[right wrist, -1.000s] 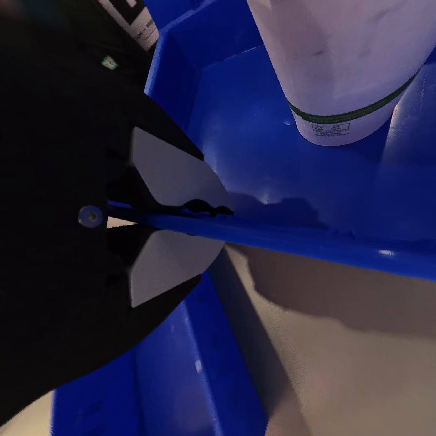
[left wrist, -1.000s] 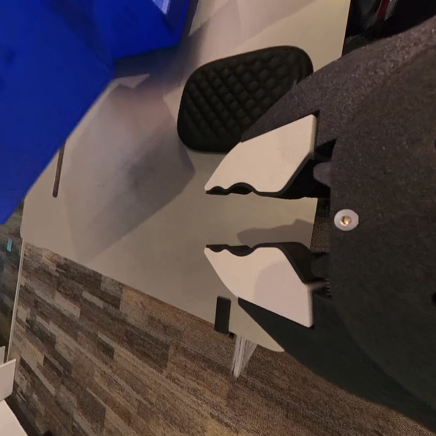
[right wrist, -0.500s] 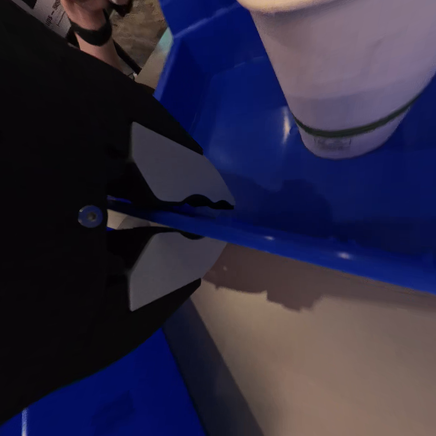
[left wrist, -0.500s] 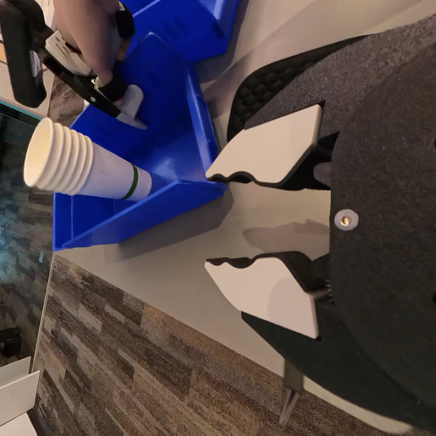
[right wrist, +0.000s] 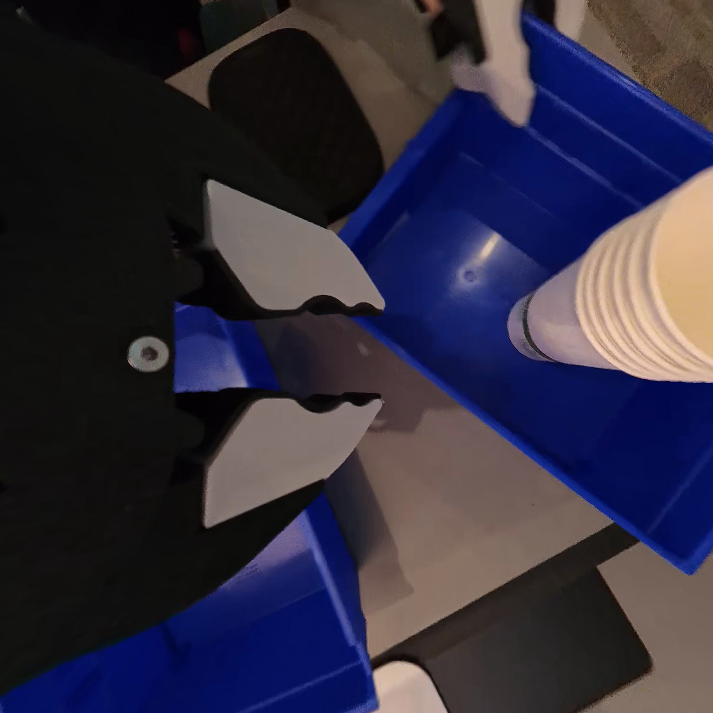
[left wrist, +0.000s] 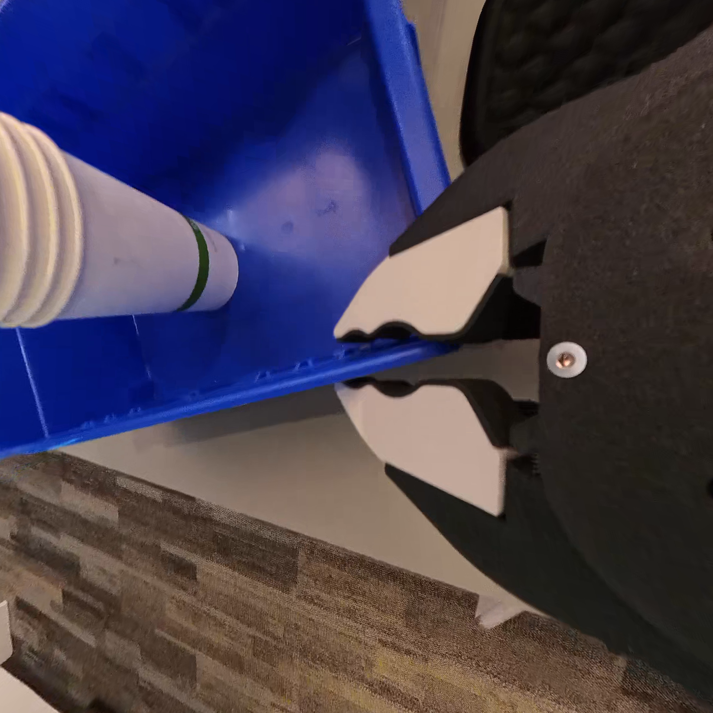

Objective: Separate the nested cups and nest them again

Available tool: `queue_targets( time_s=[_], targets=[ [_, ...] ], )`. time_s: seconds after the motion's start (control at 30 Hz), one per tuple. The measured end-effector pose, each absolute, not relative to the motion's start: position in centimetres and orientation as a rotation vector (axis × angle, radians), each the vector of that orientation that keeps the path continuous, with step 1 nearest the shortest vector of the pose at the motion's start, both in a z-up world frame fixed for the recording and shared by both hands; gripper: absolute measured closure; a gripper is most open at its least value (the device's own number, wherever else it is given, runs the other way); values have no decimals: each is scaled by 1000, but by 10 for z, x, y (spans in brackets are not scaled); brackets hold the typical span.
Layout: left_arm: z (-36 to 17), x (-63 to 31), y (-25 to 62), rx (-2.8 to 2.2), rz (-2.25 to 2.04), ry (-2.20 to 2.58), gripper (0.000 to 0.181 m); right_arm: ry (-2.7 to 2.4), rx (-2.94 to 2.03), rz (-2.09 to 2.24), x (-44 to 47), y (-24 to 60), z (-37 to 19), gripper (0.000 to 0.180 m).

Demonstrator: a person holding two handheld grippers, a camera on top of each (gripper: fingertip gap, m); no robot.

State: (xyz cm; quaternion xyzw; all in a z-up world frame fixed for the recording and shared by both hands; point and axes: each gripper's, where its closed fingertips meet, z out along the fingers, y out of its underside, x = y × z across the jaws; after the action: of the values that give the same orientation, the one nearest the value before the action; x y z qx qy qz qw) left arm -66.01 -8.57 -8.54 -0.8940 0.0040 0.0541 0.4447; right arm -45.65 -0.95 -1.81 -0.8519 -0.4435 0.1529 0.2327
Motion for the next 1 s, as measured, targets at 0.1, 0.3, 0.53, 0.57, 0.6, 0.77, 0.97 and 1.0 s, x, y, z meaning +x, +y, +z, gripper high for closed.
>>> queue_targets(
  time_s=[0.1,0.3,0.53,0.57,0.6,0.77,0.97,1.0],
  targets=[
    [-86,-677,-80,-2221,115,8,173,-1260,-2242,434,-433,-37,-2,144],
    [-86,-715,-71,-2267,5,-1,175,-1253,-2207,433,-367,-73,5,147],
    [-85,-755,-75,-2288,17,65,174,-1100,-2267,441,-281,-86,-3,148],
    [-85,-759,-76,-2289,19,68,174,-1068,-2276,451,-270,-87,-5,148],
    [-85,-763,-77,-2288,17,69,174,-1033,-2287,462,-260,-87,-7,148],
    [-86,-772,-76,-2286,-13,65,174,-818,-2337,452,-209,-77,-13,146],
    [-85,-777,-77,-2282,-6,37,174,-620,-2463,239,-161,-69,-31,120],
    [-85,-778,-77,-2281,5,34,173,-606,-2485,210,-157,-68,-36,118]
  ],
)
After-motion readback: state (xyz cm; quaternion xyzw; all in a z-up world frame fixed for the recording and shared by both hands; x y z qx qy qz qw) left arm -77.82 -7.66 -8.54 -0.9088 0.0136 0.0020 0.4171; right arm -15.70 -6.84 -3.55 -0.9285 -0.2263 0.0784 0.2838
